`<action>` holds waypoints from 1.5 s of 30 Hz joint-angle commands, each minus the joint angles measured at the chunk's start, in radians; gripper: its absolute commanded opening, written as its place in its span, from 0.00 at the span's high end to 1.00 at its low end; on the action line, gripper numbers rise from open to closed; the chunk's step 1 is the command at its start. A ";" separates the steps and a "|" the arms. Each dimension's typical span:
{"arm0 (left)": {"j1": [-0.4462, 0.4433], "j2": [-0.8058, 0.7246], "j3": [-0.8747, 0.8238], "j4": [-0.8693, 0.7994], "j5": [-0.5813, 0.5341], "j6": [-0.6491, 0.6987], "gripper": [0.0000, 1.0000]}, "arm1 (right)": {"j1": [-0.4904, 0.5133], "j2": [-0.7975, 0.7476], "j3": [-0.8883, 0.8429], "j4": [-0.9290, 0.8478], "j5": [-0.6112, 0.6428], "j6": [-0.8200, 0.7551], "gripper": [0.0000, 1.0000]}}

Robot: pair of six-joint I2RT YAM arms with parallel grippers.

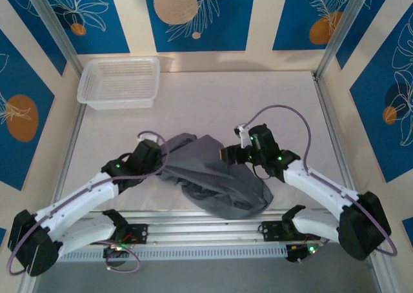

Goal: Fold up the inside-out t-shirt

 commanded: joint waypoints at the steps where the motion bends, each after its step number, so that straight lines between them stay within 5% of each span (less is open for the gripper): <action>1: 0.013 -0.114 -0.026 -0.033 -0.177 -0.101 0.55 | 0.006 0.056 0.094 -0.096 0.065 0.026 0.31; 2: 0.014 -0.138 -0.024 -0.003 -0.156 -0.061 0.41 | 0.006 0.078 0.115 -0.108 0.054 0.043 0.31; 4: 0.018 -0.149 -0.003 0.076 -0.081 0.021 0.29 | 0.006 0.126 0.153 -0.116 0.025 0.083 0.31; 9: 0.037 0.159 0.265 0.081 0.234 0.156 0.28 | 0.003 0.329 0.280 -0.133 -0.079 0.182 0.28; 12: 0.035 0.412 0.464 0.044 0.533 0.224 0.22 | -0.007 0.421 0.336 -0.186 -0.084 0.217 0.28; 14: 0.028 0.551 0.571 0.026 0.629 0.234 0.16 | -0.013 0.417 0.319 -0.183 -0.062 0.239 0.27; 18: 0.015 0.768 0.715 -0.013 0.525 0.252 0.12 | -0.075 0.319 0.207 -0.140 -0.032 0.318 0.27; 20: 0.016 0.828 0.740 -0.017 0.505 0.259 0.23 | -0.114 0.263 0.152 -0.136 -0.054 0.333 0.27; 21: 0.015 0.842 0.740 -0.011 0.519 0.259 0.47 | -0.131 0.236 0.128 -0.137 -0.065 0.333 0.27; 22: 0.015 0.842 0.732 0.000 0.538 0.257 0.86 | -0.142 0.214 0.110 -0.142 -0.073 0.330 0.27; 23: 0.015 0.827 0.716 0.013 0.558 0.252 1.00 | -0.152 0.189 0.091 -0.146 -0.080 0.324 0.27; 31: 0.020 0.332 0.368 0.129 0.387 0.166 1.00 | -0.095 0.193 0.084 -0.109 -0.112 0.246 0.28; 41: 0.018 0.001 -0.027 0.101 0.346 0.022 1.00 | 0.060 0.593 0.361 -0.280 0.076 0.144 0.29; 43: 0.019 -0.013 -0.062 0.070 0.318 -0.014 1.00 | 0.069 0.625 0.368 -0.266 0.055 0.158 0.44; 45: 0.020 -0.010 -0.081 0.008 0.250 -0.076 1.00 | 0.065 0.611 0.354 -0.231 0.023 0.170 0.76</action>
